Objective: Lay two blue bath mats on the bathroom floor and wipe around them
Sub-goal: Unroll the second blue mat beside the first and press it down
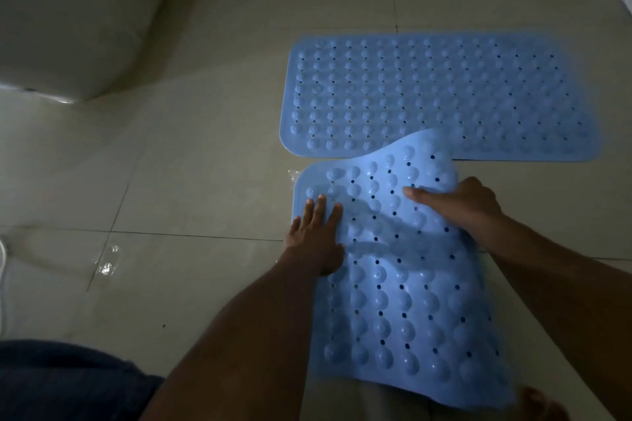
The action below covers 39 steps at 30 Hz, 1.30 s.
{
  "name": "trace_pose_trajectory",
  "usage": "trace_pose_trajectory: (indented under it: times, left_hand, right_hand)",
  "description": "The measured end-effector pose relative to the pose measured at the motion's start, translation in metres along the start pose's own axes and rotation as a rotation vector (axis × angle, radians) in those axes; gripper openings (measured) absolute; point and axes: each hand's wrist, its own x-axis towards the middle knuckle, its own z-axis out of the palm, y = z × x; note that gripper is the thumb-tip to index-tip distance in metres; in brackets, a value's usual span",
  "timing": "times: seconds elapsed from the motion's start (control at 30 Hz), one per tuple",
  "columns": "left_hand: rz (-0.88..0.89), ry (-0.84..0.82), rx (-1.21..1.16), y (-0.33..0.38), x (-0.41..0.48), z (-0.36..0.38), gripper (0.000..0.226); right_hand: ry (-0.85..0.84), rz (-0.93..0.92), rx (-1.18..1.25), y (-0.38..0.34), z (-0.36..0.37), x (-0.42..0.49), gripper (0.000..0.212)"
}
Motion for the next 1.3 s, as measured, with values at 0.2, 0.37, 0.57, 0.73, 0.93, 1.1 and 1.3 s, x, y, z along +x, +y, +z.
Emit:
trace_pose_trajectory:
  times: [0.2,0.37,0.57,0.73,0.93,1.1,1.3]
  left_hand:
    - [-0.208,0.045,-0.047,-0.011,-0.010,-0.013,0.079]
    - [-0.097,-0.004,-0.126,-0.005,-0.014,-0.012,0.090]
    - [-0.129,-0.091,-0.042,0.009,-0.006,0.001,0.124]
    - [-0.119,-0.082,-0.022,0.008,-0.002,0.002,0.128]
    - [-0.126,-0.100,-0.028,0.008,0.000,0.003,0.128]
    - [-0.122,-0.111,-0.025,0.010,0.001,0.000,0.129]
    - [-0.130,-0.139,-0.051,0.012,0.003,-0.001,0.130]
  right_hand:
    - [-0.095,0.014,0.188,0.002,0.002,0.005,0.105]
    - [-0.161,0.053,0.289,0.006,0.005,0.002,0.047]
    - [-0.153,0.068,0.340,0.014,-0.001,0.003,0.045]
    - [-0.096,0.045,0.375,0.024,-0.006,0.007,0.075]
    - [-0.180,0.058,0.545,0.017,-0.018,0.002,0.088]
    - [-0.315,0.145,0.498,0.019,-0.017,-0.001,0.068]
    - [-0.415,0.105,0.506,0.013,-0.006,-0.004,0.063]
